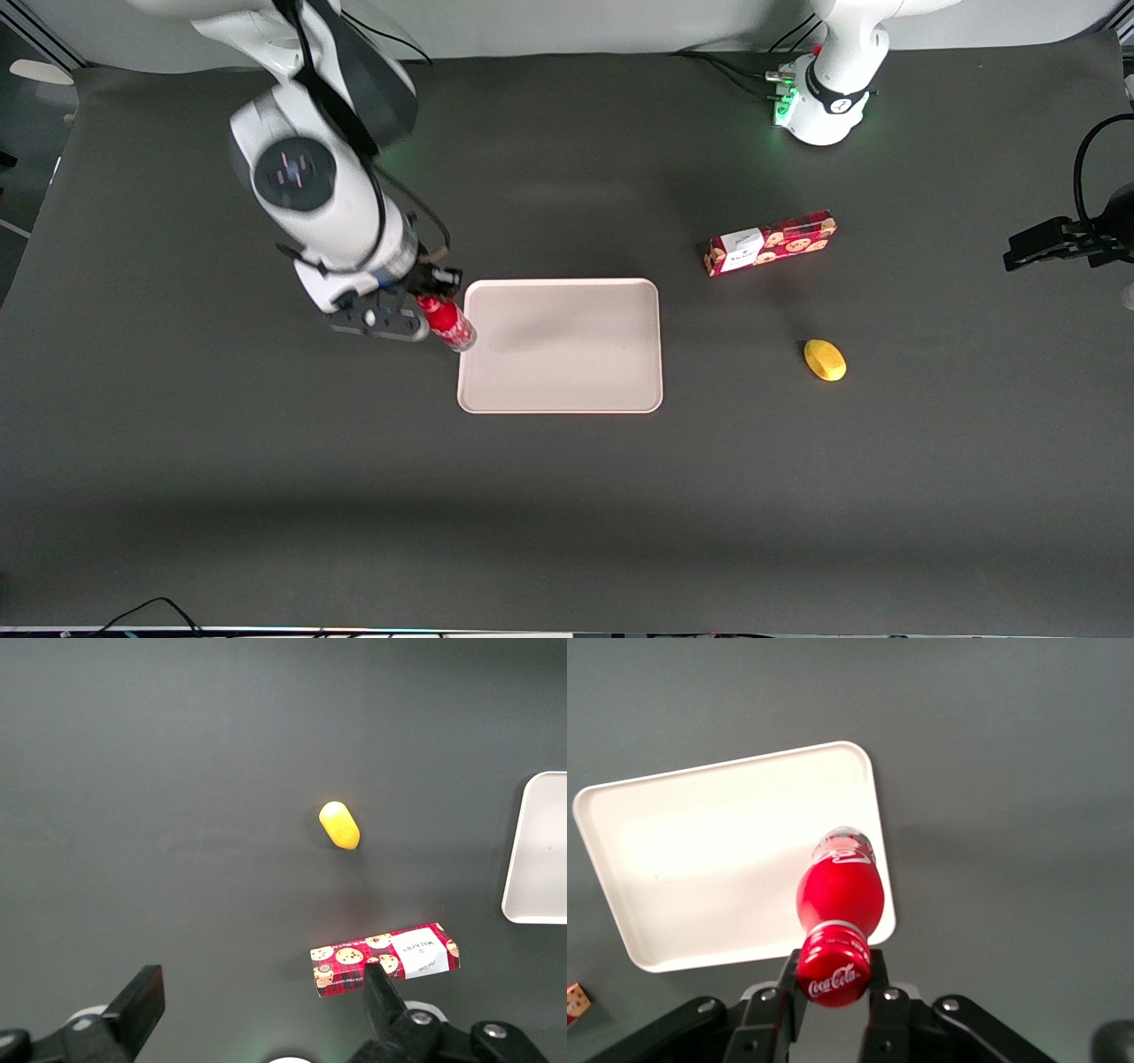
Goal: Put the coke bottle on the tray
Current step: 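Lift the bottle and carry it over the pink tray's edge, then lower the bottle onto the tray and open the right gripper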
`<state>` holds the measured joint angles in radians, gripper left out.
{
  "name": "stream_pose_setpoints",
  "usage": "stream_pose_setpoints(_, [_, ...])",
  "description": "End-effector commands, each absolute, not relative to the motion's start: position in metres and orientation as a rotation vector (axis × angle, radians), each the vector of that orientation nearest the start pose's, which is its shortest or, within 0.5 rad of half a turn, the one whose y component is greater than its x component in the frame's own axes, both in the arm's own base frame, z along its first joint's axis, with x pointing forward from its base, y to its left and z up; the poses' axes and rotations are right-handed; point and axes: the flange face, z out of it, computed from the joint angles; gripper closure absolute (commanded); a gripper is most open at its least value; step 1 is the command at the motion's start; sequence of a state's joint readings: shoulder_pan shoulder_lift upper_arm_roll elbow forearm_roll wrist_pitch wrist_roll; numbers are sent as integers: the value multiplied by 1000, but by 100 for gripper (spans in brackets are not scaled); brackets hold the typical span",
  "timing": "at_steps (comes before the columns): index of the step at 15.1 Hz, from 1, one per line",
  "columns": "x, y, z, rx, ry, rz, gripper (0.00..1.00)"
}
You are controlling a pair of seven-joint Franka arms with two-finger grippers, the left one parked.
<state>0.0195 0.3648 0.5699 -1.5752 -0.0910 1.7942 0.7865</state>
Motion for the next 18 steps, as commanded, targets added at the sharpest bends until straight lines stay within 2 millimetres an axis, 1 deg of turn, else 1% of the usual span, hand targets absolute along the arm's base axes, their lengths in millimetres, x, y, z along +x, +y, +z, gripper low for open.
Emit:
stream_pose_setpoints(1, [584,335,404,-3064,384,264,100])
stream_pose_setpoints(2, [587,334,389,-3076,432,262,100])
stream_pose_setpoints(4, [578,347,363,-3121,466,249,100])
stream_pose_setpoints(6, [571,347,345,-3132,457,245,100])
stream_pose_setpoints(9, [564,351,330,-3112,449,217,100])
stream_pose_setpoints(10, [564,351,328,-3110,457,217,83])
stream_pose_setpoints(11, [565,350,332,-3109,462,208,1])
stream_pose_setpoints(12, [565,349,339,-3108,463,195,0])
stream_pose_setpoints(13, [567,347,350,-3104,464,169,0])
stream_pose_setpoints(14, [565,346,368,-3112,457,136,0])
stream_pose_setpoints(15, [564,343,390,-3124,451,104,0])
stream_pose_setpoints(16, [563,338,418,-3136,437,71,0])
stream_pose_setpoints(18, [553,326,485,-3178,380,-2,0])
